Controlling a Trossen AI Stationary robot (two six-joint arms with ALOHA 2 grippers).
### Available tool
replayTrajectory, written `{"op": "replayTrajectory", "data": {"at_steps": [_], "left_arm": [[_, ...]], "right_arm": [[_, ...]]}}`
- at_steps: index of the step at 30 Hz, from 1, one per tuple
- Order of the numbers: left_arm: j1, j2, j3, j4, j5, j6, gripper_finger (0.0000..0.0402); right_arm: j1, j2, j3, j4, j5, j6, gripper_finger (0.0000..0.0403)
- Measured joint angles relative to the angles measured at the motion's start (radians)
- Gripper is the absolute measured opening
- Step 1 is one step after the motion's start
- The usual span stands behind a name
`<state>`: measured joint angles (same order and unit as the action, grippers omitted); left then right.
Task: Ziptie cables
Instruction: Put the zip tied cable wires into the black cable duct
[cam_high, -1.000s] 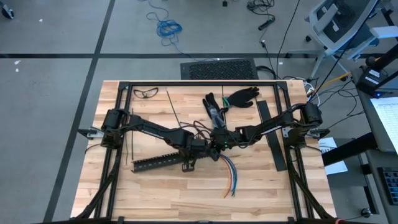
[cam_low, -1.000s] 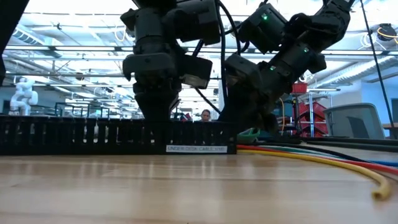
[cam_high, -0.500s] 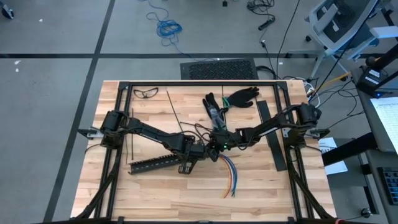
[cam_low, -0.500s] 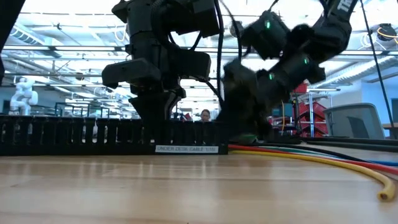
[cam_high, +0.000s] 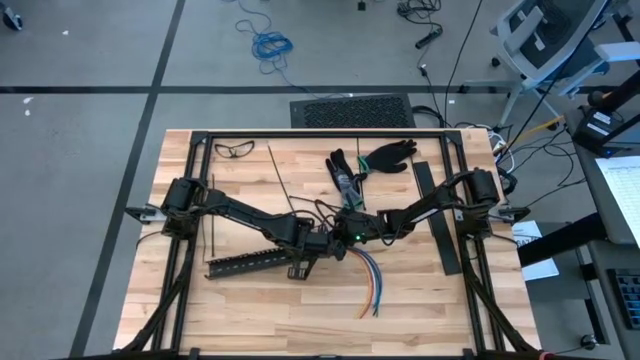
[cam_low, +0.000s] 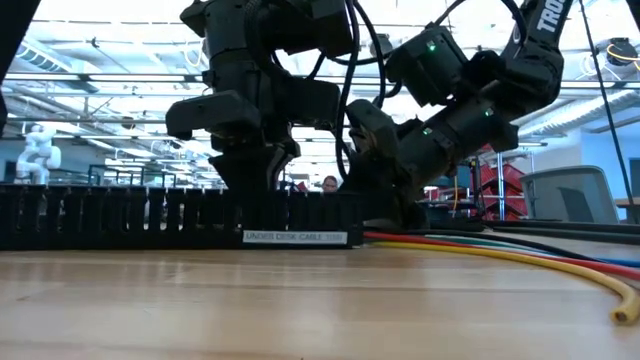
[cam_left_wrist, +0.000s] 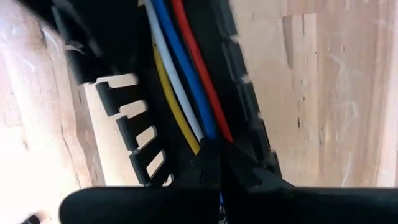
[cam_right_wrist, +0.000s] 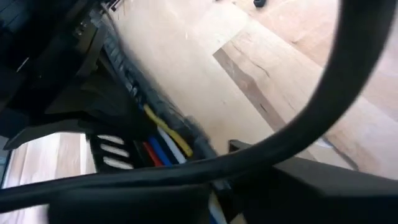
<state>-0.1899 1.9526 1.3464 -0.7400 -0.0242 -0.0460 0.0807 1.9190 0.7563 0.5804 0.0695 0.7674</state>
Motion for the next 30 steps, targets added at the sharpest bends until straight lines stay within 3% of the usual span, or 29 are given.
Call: {"op": "replayTrajectory", "data": {"at_steps": [2,6,12,21,30], "left_arm": [[0.005,0.0,0.0,-0.008,-0.001,0.001,0.0],[0.013,-0.001,0.0,-0.016,-0.001,0.001,0.0],[0.018,-0.002,0.001,-0.058,-0.058,0.001,0.0],[0.037,-0.005,0.002,-0.062,-0.054,0.006,0.0],[0.062,-0.006,0.003,-0.062,-0.055,0.114,0.0]], "right_arm": [[0.002,-0.002,0.002,-0.02,-0.003,0.011,0.0014],[0.002,-0.004,0.004,-0.048,-0.005,0.037,0.0004],[0.02,-0.004,0.005,-0.068,-0.031,0.002,0.0001],[0.07,-0.003,0.005,-0.114,-0.053,-0.01,0.0],[0.123,-0.002,0.004,-0.126,-0.057,-0.012,0.0]]}}
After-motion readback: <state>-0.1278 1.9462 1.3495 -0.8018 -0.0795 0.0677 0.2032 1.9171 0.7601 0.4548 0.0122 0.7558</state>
